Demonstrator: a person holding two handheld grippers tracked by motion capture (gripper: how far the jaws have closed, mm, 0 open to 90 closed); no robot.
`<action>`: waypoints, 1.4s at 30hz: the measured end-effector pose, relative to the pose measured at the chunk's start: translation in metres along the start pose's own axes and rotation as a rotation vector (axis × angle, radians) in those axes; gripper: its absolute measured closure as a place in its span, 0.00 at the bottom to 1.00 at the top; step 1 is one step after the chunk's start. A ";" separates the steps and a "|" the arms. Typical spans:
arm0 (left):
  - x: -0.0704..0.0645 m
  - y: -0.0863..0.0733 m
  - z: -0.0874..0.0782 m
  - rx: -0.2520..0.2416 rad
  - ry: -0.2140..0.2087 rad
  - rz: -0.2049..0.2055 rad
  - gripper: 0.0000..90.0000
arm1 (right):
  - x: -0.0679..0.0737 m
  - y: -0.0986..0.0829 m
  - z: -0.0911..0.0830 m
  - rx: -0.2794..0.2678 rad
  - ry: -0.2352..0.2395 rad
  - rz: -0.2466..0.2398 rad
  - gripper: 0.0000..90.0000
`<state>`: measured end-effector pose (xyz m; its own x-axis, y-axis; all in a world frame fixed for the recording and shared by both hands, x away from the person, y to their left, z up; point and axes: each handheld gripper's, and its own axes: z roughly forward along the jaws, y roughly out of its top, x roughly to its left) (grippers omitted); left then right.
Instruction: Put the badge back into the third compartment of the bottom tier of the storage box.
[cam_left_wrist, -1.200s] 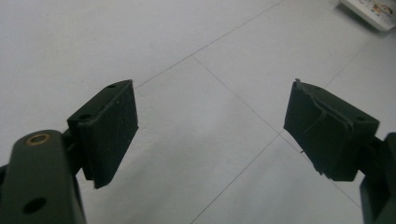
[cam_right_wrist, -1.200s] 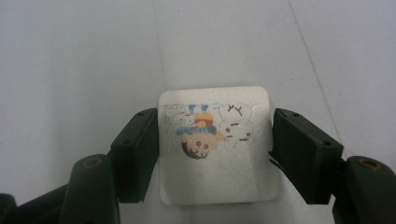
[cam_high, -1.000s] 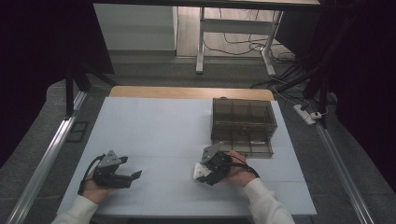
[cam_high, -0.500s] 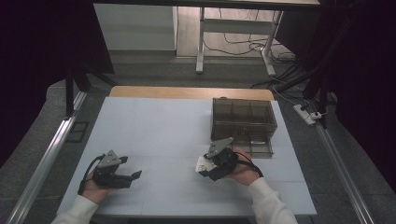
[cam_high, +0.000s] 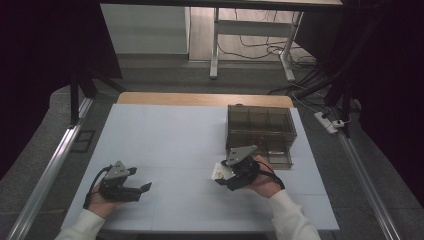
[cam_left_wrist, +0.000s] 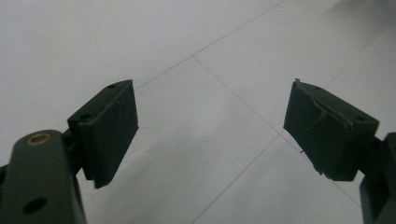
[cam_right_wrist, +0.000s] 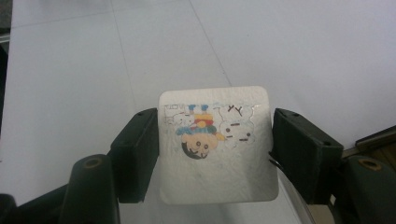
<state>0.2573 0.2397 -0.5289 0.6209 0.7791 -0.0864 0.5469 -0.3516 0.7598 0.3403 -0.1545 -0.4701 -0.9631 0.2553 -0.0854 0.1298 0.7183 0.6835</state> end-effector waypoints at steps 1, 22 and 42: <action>0.000 0.000 0.000 0.001 0.000 0.000 0.19 | 0.000 0.000 -0.001 -0.004 -0.002 0.002 0.37; 0.000 0.000 0.000 0.001 0.002 0.002 0.19 | -0.004 0.004 -0.019 -0.056 -0.073 0.013 0.37; 0.001 0.000 0.000 0.005 0.003 -0.003 0.19 | -0.013 0.000 -0.035 -0.086 -0.154 0.066 0.37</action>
<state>0.2576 0.2401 -0.5294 0.6173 0.7819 -0.0868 0.5519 -0.3518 0.7561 0.3447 -0.1803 -0.4438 -0.9049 0.4007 -0.1434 0.1646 0.6404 0.7502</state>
